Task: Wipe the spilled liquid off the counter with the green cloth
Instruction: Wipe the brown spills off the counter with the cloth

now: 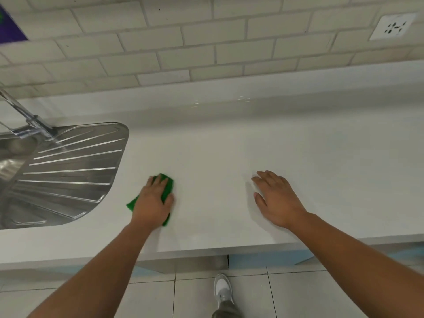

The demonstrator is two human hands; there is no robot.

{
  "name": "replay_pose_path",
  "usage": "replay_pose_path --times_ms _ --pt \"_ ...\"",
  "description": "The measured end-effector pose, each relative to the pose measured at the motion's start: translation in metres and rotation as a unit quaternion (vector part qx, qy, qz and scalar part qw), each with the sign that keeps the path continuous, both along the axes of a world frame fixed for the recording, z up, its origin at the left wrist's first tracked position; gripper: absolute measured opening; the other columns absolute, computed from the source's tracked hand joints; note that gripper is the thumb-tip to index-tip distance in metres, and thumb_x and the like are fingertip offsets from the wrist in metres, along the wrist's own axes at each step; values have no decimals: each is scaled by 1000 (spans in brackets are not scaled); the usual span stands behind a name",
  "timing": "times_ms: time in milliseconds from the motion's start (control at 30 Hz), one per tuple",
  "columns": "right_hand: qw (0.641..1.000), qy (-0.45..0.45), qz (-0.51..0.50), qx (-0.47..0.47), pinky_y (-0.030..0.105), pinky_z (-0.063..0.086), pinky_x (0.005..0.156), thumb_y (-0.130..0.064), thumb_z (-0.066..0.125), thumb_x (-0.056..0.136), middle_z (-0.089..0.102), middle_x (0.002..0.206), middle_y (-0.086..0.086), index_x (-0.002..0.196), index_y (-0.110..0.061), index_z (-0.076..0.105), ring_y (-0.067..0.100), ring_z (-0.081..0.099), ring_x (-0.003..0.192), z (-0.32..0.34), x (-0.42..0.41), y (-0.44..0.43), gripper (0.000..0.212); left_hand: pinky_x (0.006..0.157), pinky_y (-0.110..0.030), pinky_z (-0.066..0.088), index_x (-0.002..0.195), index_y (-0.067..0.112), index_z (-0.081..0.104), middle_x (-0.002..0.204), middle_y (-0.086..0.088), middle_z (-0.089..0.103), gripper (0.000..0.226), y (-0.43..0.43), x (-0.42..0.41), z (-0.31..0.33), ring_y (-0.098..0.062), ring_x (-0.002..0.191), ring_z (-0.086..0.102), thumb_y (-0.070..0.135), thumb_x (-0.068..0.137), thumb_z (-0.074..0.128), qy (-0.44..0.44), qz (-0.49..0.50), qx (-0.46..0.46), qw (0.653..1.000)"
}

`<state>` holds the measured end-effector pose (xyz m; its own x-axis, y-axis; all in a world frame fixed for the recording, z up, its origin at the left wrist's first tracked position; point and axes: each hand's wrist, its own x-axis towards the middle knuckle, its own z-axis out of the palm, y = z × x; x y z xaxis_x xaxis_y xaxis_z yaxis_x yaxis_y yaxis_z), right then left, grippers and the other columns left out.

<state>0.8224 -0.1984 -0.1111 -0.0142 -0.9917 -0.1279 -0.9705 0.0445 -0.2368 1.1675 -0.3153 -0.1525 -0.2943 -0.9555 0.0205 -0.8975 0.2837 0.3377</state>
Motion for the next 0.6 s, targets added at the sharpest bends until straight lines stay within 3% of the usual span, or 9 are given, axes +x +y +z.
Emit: replay_pose_path --times_ms 67,133,267,367,467,600 --pt "1000 -5 -3 -2 42 13 122 -36 33 104 23 162 2 153 -20 30 22 15 150 2 -2 6 52 121 -40 17 150 11 38 158 -10 31 59 -8 -33 4 -31 148 19 40 99 40 -19 41 -10 999" --pt "1000 -9 -6 -6 41 12 123 -35 32 104 23 163 2 154 -20 30 21 14 151 3 -6 10 51 121 -38 15 151 12 36 159 -10 29 60 -1 -80 7 -32 148 18 42 99 36 -25 10 -13 1000" --pt "999 -18 -19 -20 41 13 122 -38 24 103 26 162 3 152 -19 33 22 17 150 7 -16 16 54 123 -41 11 152 18 33 161 -6 25 59 61 -158 4 -28 150 12 44 99 38 -23 -174 -7 984" --pt "1000 -13 -12 -14 42 13 122 -44 15 93 25 162 4 153 -19 31 23 17 150 8 -19 19 67 122 -44 17 149 18 40 158 -4 32 57 103 -157 -5 -23 150 14 43 98 42 4 -274 -5 962" --pt "1000 -3 11 -5 43 13 122 -44 21 98 24 162 4 153 -20 29 24 16 150 5 -10 21 62 123 -38 14 149 20 41 158 2 31 55 110 -108 -9 -15 150 12 42 98 45 19 -241 -8 970" --pt "999 4 47 1 45 12 122 -41 34 102 22 163 5 153 -19 28 25 14 150 0 13 25 56 123 -34 11 151 20 38 159 5 28 60 99 -20 -4 -10 150 9 46 97 43 30 -107 11 994"
